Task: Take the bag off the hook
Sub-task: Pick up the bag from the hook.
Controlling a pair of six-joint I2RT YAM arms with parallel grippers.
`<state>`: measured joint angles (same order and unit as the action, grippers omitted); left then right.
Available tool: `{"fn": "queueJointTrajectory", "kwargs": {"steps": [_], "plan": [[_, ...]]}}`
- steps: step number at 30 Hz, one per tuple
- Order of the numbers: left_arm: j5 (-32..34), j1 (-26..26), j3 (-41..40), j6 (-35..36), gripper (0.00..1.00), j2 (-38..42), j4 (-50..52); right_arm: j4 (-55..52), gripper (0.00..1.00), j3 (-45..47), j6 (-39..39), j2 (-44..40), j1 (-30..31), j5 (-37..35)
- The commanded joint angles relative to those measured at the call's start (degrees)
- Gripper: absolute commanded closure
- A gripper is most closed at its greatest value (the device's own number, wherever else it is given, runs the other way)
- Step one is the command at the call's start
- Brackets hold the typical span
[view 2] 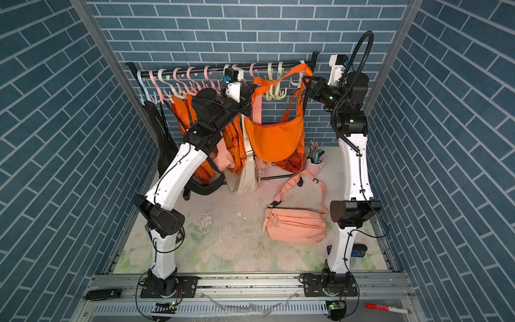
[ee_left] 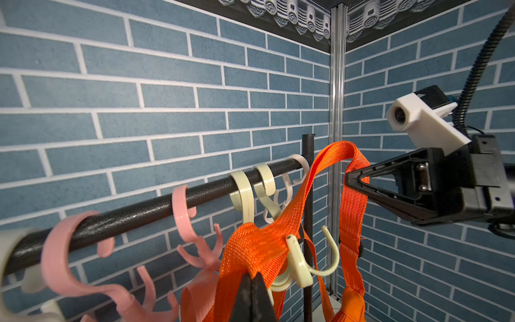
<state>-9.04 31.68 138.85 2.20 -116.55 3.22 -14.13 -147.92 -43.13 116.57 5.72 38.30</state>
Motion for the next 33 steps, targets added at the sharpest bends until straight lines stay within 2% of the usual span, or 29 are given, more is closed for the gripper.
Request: {"fn": "queueJointTrajectory", "kwargs": {"steps": [1, 10, 14, 24, 28, 33], "plan": [[0.5, -1.0, -1.2, 0.9, 1.0, 2.5, 0.1, 10.1, 1.0, -2.3, -7.3, 2.2, -0.2, 2.3], [0.0, -2.0, -5.7, 1.0, 1.0, 5.2, 1.0, 17.2, 1.0, -2.0, -14.0, 5.1, 0.1, 4.4], [-2.2, -2.0, -9.9, 1.8, 1.0, 5.5, 1.2, 19.1, 1.0, 5.5, -12.7, 1.5, 0.1, 4.3], [-1.0, -1.9, -20.2, 2.0, 1.0, 5.1, -2.4, 20.4, 1.0, 19.2, -9.4, -5.9, 1.1, 5.7], [-2.5, -1.8, -20.9, -0.2, 1.0, 3.5, -3.4, 20.1, 1.0, 21.8, -8.0, -7.8, 1.5, 5.8], [-3.7, -0.6, -20.0, -0.6, 0.93, 1.5, -3.9, 20.0, 1.0, 23.7, -7.5, -9.4, 1.8, 6.2]]}}
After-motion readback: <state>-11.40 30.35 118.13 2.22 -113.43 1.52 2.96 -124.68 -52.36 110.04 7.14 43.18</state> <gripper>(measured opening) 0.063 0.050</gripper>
